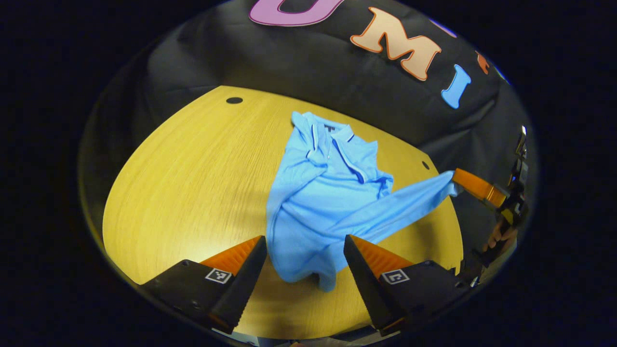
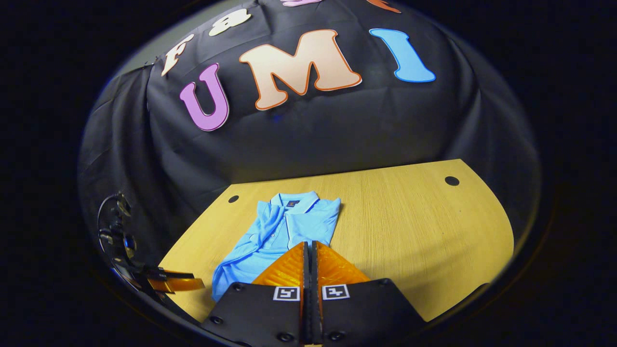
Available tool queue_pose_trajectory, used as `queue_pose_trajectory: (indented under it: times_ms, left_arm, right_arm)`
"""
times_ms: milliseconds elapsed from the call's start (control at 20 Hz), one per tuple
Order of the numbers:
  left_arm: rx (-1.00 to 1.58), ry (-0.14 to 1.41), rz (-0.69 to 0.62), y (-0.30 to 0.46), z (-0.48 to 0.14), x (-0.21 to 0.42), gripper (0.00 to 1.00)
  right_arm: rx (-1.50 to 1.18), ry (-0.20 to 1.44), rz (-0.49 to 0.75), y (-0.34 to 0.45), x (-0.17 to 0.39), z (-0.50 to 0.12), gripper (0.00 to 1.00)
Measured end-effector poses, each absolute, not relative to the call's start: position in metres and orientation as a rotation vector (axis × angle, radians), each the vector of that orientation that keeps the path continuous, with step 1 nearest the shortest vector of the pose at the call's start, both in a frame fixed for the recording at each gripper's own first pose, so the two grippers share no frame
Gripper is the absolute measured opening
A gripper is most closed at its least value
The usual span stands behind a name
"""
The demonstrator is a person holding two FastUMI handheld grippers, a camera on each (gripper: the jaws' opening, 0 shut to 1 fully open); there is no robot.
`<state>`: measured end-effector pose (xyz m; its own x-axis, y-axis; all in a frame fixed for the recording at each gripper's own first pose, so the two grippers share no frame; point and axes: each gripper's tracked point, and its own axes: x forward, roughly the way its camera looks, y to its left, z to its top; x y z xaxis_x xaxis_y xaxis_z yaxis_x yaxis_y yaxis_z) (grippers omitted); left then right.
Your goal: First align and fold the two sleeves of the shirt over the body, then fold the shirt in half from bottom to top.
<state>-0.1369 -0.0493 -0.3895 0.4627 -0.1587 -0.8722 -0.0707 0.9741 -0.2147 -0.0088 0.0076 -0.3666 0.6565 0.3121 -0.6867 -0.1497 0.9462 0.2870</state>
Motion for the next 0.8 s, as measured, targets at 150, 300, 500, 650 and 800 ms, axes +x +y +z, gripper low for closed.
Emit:
queue_pose_trajectory:
  times_ms: [150, 300, 500, 650, 800]
  left_arm:
    - [-0.2, 1.12, -0.006, -0.052, -0.409, -0.153, 0.96]
    - [-0.209, 1.158, 0.005, -0.061, -0.424, -0.161, 0.96]
    - [-0.191, 1.187, 0.031, -0.057, -0.437, -0.162, 0.83]
    - [-0.107, 1.209, 0.058, -0.04, -0.442, -0.159, 0.37]
    - [-0.21, 1.176, 0.052, -0.041, -0.434, -0.141, 0.0]
  right_arm:
    - [0.21, 0.821, 0.294, 0.01, -0.012, -0.367, 0.02]
    - [0.213, 0.824, 0.307, 0.012, -0.015, -0.365, 0.03]
    - [0.21, 0.828, 0.316, 0.012, -0.019, -0.363, 0.02]
    - [0.209, 0.832, 0.326, 0.014, -0.022, -0.36, 0.02]
    - [0.211, 0.832, 0.32, 0.017, -0.023, -0.36, 0.02]
